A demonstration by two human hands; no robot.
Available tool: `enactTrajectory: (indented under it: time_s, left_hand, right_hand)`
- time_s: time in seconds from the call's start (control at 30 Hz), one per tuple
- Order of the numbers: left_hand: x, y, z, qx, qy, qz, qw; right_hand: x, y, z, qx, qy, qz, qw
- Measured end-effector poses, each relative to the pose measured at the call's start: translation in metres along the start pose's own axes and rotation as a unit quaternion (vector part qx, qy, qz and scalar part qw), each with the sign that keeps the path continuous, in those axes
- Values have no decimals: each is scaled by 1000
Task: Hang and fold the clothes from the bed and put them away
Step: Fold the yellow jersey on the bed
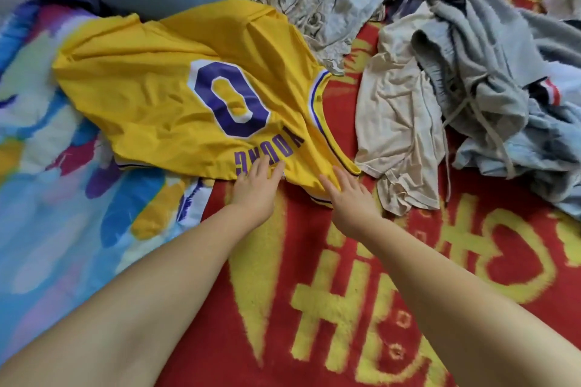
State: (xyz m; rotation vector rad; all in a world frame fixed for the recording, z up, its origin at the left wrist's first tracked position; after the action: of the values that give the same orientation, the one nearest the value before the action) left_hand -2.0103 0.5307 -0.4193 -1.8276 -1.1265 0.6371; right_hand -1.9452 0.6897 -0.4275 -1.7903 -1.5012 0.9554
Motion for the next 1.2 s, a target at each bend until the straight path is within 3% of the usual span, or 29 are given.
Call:
enactTrajectory:
  time_s: [0.27,0.43,0.63,0.73,0.83,0.97,1.07,1.2]
  left_hand:
    - [-26,16,54,-39,-2,35,999]
    - [-26,-11,58,-15,-16,12,1000]
    - [-22,12,0,-53,-4,27,998]
    - [-14,32,-38,-110,2,42,993]
    - [8,49,-74,-161,5,20,987]
    - [55,47,-115,-172,11,-61,983]
    - [97,25,-141,-154,29,-139,978]
    - [124,-35,-160,-65,38,-263,962]
  right_hand:
    - [7,15,42,-59,14,-2,998]
    - [3,-5,37,-27,-16,6,999]
    - [0,17,-10,-98,-36,40,994]
    - [-6,35,-44,-144,-58,29,987]
    - [3,37,-77,-141,-61,28,988]
    - [41,11,-121,-104,-23,57,993]
    - [74,-32,-161,-56,28,172,983]
    - [114,-102,-207,-9,73,391,918]
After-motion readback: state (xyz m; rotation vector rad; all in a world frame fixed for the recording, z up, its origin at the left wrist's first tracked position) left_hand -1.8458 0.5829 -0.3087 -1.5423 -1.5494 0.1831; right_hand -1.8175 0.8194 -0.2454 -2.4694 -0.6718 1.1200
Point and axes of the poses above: each hand's wrist, its own z-axis towards the middle knuckle, its own y-axis out of the palm, x = y × z, the point moved 7 cm from there along z, towards the middle knuckle, and after that the axes turned 3 degrees about z, right-handed, at the moved point
